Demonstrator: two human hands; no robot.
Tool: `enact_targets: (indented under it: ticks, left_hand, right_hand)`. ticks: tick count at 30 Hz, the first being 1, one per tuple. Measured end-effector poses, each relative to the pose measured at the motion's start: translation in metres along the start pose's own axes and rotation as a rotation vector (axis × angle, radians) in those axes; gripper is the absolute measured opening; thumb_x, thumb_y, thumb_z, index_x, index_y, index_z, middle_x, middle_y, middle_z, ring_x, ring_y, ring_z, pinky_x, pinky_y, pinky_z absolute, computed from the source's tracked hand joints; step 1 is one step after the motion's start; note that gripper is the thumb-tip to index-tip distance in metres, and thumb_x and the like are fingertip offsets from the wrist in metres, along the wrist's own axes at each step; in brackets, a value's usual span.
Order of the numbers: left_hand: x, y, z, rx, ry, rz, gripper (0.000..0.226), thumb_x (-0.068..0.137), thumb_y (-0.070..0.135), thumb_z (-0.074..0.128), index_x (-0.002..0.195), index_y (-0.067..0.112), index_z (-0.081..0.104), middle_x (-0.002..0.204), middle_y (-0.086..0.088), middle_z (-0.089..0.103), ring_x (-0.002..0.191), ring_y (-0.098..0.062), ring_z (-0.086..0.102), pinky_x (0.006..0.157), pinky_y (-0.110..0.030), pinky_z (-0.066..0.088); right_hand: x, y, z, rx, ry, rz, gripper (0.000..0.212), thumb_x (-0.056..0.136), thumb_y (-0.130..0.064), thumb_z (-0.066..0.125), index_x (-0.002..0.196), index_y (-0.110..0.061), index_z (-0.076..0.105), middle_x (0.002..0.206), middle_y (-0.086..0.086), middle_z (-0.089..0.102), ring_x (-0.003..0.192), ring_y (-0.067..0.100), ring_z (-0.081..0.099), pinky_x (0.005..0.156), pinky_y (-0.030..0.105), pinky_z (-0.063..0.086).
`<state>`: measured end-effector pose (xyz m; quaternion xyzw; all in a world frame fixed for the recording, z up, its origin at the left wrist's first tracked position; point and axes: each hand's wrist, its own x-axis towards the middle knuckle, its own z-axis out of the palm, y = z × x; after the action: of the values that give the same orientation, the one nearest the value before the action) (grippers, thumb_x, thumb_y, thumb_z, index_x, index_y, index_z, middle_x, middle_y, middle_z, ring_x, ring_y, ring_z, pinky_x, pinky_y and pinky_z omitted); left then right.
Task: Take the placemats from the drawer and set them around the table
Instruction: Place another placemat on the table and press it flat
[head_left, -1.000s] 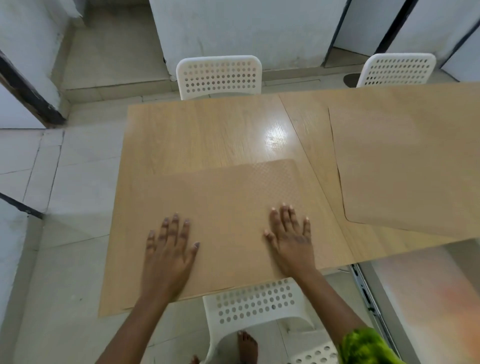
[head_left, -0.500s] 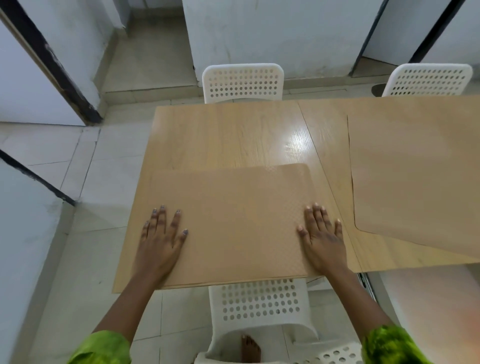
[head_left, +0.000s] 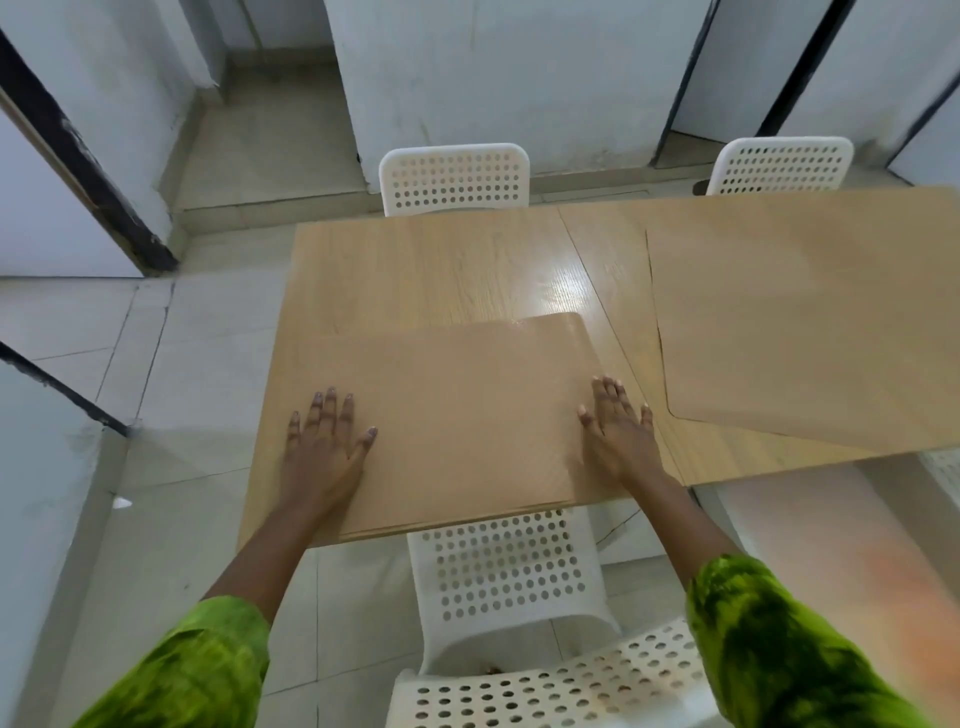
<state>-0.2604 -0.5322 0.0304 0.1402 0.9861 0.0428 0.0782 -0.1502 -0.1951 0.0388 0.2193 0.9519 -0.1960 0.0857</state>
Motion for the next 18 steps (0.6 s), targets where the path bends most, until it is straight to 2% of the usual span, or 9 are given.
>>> enact_targets:
  ticks: [4,7,9,12,16,18]
  left_hand:
    - [-0.001,0.05,-0.014,-0.056,0.021,0.125,0.062,0.098,0.046,0.021,0.15,0.013,0.013,0.16,-0.005,0.007,0.148,-0.017,-0.001,0.119,-0.038,-0.003]
    - [0.0,0.097,-0.022,-0.136,0.032,0.237,0.06,0.098,0.044,0.023,0.149,0.012,0.019,0.159,-0.004,0.015,0.147,-0.016,0.006,0.119,-0.035,0.003]
    - [0.003,0.132,-0.025,-0.184,0.022,0.3,0.059,0.099,0.043,0.025,0.148,0.011,0.022,0.158,-0.004,0.02,0.147,-0.016,0.01,0.119,-0.034,0.007]
    - [0.008,0.192,-0.026,-0.236,-0.01,0.382,0.055,0.099,0.041,0.027,0.146,0.011,0.027,0.155,-0.006,0.026,0.146,-0.016,0.017,0.117,-0.032,0.014]
    - [0.014,0.276,-0.017,-0.328,-0.099,0.461,0.05,0.1,0.035,0.031,0.143,0.011,0.033,0.147,-0.009,0.039,0.138,-0.021,0.031,0.109,-0.034,0.029]
    - [0.016,0.317,-0.01,-0.43,-0.192,0.452,0.047,0.1,0.029,0.032,0.143,0.01,0.033,0.144,-0.01,0.042,0.135,-0.022,0.033,0.107,-0.033,0.03]
  right_hand:
    - [-0.024,0.0,-0.018,0.21,0.155,-0.019,0.051,0.101,-0.033,0.026,0.149,-0.019,0.017,0.158,0.001,0.017,0.146,0.016,0.014,0.118,0.04,0.006]
    - [-0.032,0.018,-0.033,0.25,0.289,-0.011,0.045,0.1,-0.025,0.032,0.144,-0.019,0.034,0.151,0.003,0.036,0.136,0.023,0.038,0.114,0.041,0.02]
    - [-0.033,0.039,-0.044,0.239,0.348,0.033,0.042,0.098,-0.019,0.037,0.139,-0.017,0.042,0.145,0.006,0.046,0.127,0.026,0.047,0.109,0.041,0.028]
    - [-0.029,0.08,-0.059,0.202,0.334,0.113,0.039,0.093,-0.011,0.043,0.131,-0.013,0.053,0.133,0.008,0.057,0.121,0.028,0.048,0.102,0.036,0.034]
    - [-0.011,0.139,-0.075,0.108,0.183,0.125,0.043,0.09,-0.009,0.042,0.131,-0.013,0.052,0.138,0.007,0.05,0.129,0.024,0.039,0.1,0.031,0.035]
    - [-0.001,0.161,-0.083,0.09,0.127,0.116,0.043,0.09,-0.011,0.043,0.132,-0.015,0.051,0.141,0.005,0.046,0.132,0.021,0.037,0.1,0.029,0.036]
